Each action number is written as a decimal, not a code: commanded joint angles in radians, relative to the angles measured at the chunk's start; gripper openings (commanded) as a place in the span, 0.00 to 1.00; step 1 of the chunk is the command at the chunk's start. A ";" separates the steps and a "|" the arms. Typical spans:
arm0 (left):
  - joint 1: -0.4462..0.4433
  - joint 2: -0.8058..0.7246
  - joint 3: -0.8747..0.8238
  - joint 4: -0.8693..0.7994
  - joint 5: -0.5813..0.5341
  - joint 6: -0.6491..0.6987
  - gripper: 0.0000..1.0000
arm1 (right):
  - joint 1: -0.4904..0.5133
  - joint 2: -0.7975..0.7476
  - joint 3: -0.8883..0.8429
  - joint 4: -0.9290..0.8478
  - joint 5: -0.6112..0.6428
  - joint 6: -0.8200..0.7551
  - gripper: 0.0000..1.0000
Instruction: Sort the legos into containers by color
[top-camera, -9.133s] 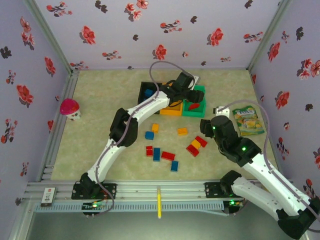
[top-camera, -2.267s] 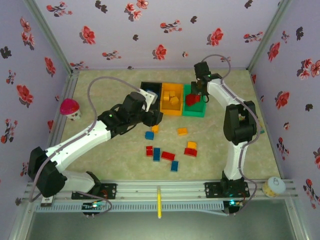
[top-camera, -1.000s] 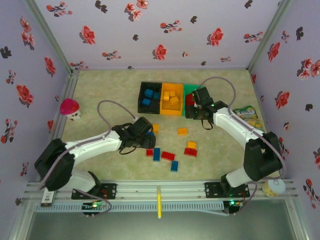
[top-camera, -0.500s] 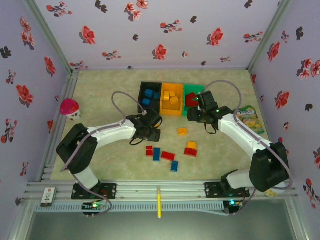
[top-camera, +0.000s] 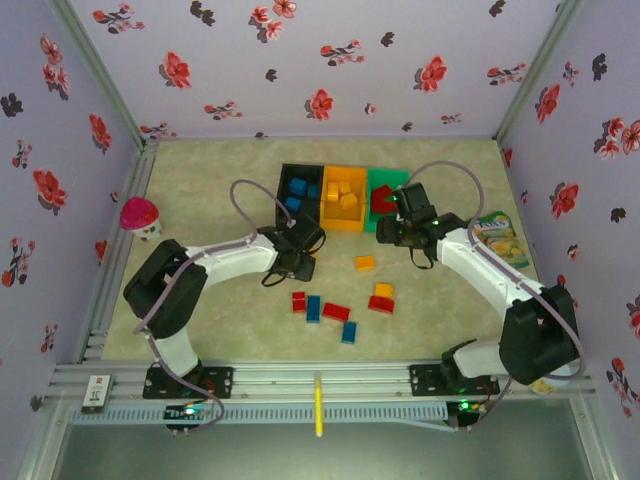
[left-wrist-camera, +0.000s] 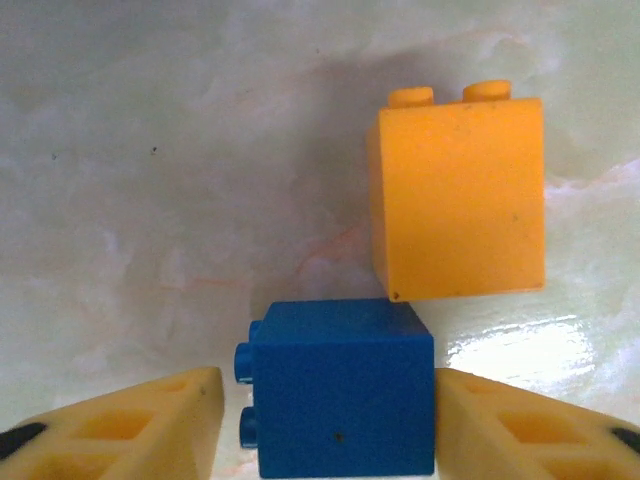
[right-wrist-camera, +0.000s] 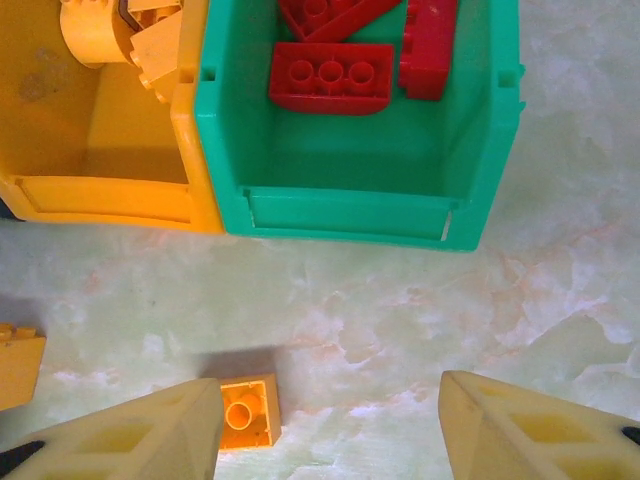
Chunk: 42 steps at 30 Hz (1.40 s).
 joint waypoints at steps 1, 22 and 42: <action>0.006 0.028 0.026 -0.003 0.016 0.022 0.48 | 0.003 -0.032 -0.013 -0.028 0.030 -0.002 0.59; 0.144 -0.169 0.170 -0.114 -0.020 0.187 0.31 | 0.003 -0.066 -0.070 0.001 -0.002 0.016 0.56; 0.299 0.281 0.651 -0.002 0.031 0.339 0.46 | 0.114 -0.037 -0.142 0.037 -0.004 0.077 0.54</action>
